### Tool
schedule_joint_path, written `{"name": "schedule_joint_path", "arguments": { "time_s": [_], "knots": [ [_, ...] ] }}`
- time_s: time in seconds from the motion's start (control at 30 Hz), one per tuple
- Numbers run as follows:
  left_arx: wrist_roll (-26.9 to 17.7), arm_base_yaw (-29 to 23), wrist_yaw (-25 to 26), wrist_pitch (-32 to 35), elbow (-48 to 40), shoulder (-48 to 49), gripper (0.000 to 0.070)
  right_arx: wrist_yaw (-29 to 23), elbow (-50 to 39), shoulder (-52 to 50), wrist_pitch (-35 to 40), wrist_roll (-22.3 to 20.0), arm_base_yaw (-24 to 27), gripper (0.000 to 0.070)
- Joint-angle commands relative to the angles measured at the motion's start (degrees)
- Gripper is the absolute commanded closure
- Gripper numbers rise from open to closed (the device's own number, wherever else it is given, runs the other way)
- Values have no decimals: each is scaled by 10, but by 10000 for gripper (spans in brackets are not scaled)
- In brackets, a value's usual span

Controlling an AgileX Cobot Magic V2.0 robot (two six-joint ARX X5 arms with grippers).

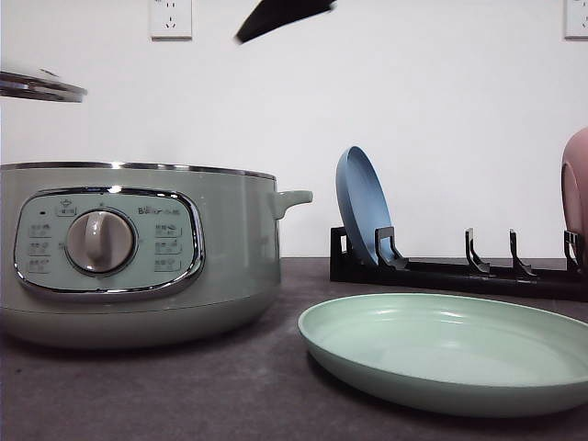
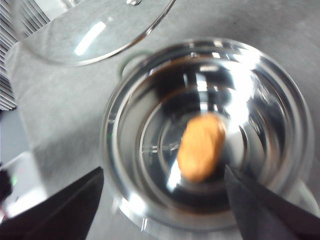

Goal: Transfer potato from steamer to green plate

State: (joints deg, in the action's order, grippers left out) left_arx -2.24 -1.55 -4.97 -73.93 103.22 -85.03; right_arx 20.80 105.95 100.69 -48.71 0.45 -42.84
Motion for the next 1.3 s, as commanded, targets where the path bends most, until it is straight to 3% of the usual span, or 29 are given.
{"name": "schedule_joint_path", "arguments": {
  "time_s": [0.0,0.23,0.53,1.27],
  "knots": [
    [-1,-3,-2,17,25,3,697,-4,34,43,1,6,-9,211],
    [-1,-7,-2,17,25,3,697,-35,111,152,8,6,-24,210],
    [-1,-7,-2,17,25,3,697,-102,115,216,45,6,-41,208],
    [-1,-7,1,16,25,3,697,-149,115,286,54,6,-55,208]
  ]
}}
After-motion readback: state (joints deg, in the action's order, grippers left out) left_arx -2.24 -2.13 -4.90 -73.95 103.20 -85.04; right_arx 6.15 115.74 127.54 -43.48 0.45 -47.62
